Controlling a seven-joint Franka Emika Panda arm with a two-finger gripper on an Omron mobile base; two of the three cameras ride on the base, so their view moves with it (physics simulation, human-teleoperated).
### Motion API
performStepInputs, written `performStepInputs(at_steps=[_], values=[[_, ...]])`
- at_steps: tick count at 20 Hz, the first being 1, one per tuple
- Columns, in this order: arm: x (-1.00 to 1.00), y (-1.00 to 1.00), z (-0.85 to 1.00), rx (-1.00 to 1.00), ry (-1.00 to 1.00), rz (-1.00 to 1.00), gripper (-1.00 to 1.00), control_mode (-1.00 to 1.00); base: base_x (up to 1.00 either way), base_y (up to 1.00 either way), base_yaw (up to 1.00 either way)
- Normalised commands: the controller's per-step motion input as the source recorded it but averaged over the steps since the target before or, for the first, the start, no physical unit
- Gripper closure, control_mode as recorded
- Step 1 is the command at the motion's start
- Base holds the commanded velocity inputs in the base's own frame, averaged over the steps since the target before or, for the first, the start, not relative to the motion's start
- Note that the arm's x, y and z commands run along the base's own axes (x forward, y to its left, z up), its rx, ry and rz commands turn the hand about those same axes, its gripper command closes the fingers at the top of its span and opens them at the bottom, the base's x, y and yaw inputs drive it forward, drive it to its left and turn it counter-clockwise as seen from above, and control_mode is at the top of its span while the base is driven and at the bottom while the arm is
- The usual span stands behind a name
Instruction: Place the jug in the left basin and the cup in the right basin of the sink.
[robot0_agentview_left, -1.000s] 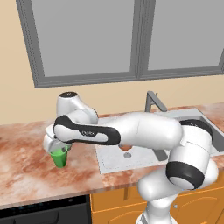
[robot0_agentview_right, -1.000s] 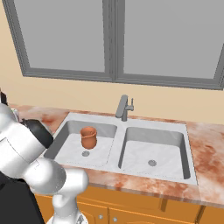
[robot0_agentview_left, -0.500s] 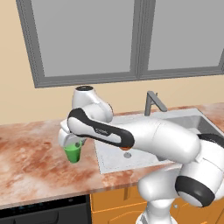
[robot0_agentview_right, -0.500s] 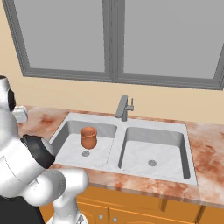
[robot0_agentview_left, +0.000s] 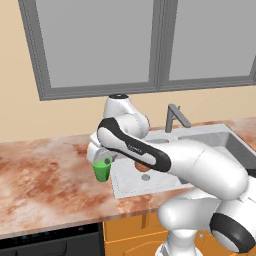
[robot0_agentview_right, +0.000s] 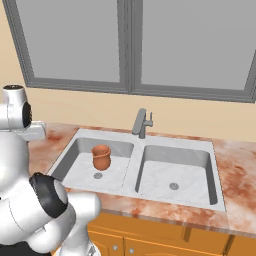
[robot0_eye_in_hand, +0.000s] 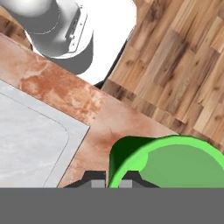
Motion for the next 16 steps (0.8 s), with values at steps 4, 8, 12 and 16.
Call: performStepInputs(at_steps=[4,8,12,16], values=[[0.00,-0.57,0.05,0.00,0.00,0.00,1.00,-1.00,0.00,0.00,0.00],[0.00,-0.61,0.03,0.00,0.00,-0.01,1.00,-1.00,0.00,0.00,0.00],[0.00,-0.61,0.01,0.00,0.00,-0.03,1.00,-1.00,0.00,0.00,0.00],[0.00,-0.60,0.02,0.00,0.00,-0.06,1.00,-1.00,0.00,0.00,0.00]])
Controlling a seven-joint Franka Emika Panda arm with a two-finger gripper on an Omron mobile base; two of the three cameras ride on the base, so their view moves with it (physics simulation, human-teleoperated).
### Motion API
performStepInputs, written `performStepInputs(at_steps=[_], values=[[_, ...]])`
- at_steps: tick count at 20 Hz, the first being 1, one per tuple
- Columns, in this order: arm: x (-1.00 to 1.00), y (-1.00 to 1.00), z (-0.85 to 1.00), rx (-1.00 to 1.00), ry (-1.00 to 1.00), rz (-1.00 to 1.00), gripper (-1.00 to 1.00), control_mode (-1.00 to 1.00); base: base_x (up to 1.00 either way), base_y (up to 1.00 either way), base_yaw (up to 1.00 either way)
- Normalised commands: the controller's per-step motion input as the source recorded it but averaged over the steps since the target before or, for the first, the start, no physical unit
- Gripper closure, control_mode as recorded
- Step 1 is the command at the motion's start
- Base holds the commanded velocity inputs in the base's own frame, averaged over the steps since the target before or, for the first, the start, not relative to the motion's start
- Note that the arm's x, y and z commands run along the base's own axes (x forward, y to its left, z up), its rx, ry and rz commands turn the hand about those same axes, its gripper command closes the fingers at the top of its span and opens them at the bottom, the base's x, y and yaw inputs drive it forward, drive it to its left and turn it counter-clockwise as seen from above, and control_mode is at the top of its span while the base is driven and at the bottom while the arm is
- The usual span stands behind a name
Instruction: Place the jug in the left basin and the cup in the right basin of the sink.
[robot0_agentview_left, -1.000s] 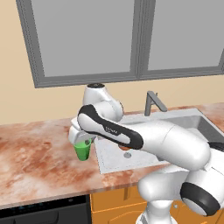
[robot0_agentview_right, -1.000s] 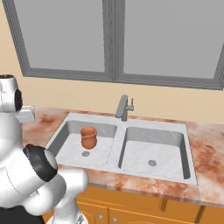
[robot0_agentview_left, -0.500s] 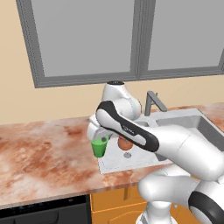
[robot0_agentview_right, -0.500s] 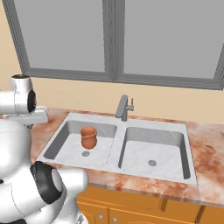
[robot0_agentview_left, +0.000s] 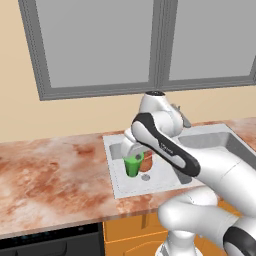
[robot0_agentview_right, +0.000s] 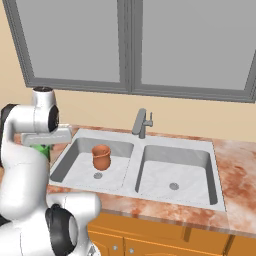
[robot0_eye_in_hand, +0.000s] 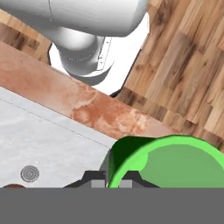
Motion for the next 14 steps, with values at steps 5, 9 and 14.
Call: performStepInputs(at_steps=[5,9,14], values=[[0.00,-0.62,0.00,0.00,0.00,-0.06,1.00,-1.00,0.00,0.00,0.00],[0.00,-0.59,0.00,0.00,0.00,-0.07,1.00,-1.00,0.00,0.00,0.00],[0.00,-0.59,0.00,0.00,0.00,-0.07,1.00,-1.00,0.00,0.00,0.00]])
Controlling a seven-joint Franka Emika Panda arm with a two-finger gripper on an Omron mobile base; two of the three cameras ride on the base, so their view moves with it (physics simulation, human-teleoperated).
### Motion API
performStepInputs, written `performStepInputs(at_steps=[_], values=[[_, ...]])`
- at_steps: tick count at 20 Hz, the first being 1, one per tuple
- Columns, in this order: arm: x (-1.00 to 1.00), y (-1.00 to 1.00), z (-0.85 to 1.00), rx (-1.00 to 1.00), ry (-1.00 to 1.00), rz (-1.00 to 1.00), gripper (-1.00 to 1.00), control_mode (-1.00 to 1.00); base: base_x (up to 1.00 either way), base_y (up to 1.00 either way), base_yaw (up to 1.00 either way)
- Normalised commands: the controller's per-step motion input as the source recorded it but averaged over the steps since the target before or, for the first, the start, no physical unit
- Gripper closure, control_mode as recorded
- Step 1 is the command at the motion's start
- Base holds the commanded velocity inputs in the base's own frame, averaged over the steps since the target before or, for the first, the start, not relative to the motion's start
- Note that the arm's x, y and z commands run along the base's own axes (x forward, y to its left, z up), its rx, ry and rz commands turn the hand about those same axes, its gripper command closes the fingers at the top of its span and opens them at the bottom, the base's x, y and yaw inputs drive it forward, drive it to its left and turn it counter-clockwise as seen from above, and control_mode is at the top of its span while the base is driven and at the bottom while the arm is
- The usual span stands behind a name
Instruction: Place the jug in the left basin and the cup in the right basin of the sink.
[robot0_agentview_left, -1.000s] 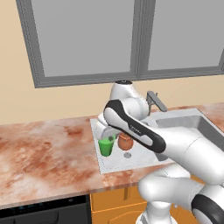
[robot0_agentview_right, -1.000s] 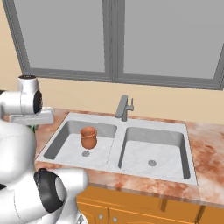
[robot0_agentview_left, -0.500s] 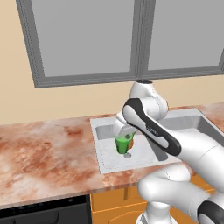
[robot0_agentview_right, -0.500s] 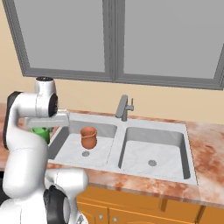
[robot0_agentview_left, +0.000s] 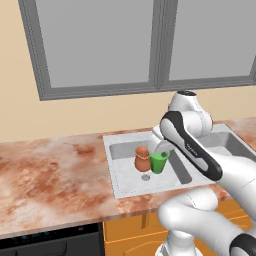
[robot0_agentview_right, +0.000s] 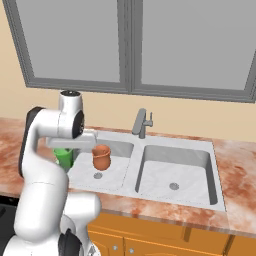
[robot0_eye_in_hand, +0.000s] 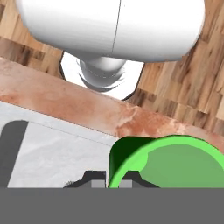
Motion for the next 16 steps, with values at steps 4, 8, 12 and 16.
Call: performStepInputs(at_steps=[4,8,12,16], values=[[0.00,-0.60,0.00,0.00,0.00,-0.07,1.00,-1.00,0.00,0.00,0.00],[0.00,-0.59,0.00,0.00,0.00,-0.07,1.00,-1.00,0.00,0.00,0.00],[0.01,-0.61,0.00,0.00,0.00,-0.08,1.00,-1.00,0.00,0.00,0.00],[0.02,-0.64,0.00,0.00,0.00,-0.08,1.00,-1.00,0.00,0.00,0.00]])
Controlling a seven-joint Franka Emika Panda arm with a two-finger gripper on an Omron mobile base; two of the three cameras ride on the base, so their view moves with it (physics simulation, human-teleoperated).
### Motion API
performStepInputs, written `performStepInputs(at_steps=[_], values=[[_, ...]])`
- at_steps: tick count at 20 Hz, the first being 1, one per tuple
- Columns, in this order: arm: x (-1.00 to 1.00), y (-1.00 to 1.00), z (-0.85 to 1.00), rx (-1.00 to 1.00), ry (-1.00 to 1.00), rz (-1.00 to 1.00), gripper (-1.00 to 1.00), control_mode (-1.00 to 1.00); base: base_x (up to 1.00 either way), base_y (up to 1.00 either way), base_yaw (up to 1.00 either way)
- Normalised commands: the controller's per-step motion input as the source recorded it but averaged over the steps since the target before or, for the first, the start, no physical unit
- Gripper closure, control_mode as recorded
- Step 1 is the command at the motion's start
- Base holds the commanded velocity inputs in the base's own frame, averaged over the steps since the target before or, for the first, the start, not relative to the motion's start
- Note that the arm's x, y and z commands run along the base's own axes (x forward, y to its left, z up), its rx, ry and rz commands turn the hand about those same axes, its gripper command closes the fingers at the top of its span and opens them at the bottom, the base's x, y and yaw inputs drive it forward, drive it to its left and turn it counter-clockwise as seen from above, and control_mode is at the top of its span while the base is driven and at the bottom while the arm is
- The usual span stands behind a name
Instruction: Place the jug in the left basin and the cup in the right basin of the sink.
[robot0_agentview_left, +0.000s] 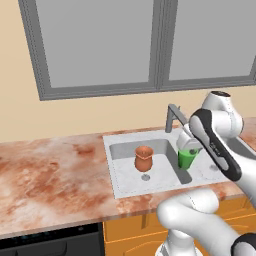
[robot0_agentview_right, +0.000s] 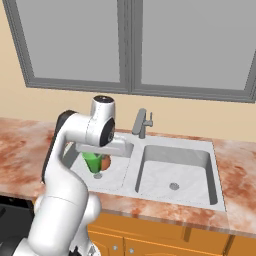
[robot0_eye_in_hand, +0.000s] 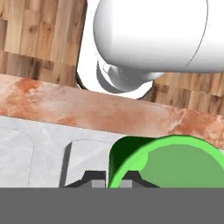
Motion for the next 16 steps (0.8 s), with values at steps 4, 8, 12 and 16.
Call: performStepInputs(at_steps=[4,8,12,16], values=[[0.07,-0.63,0.00,0.00,0.00,-0.08,1.00,-1.00,0.00,0.00,0.00],[0.08,-0.62,0.00,0.00,0.00,-0.08,1.00,-1.00,0.00,0.00,0.00],[0.04,-0.63,0.00,0.00,0.00,-0.07,1.00,-1.00,0.00,0.00,0.00],[0.08,-0.58,0.00,0.00,0.00,-0.07,1.00,-1.00,0.00,0.00,0.00]])
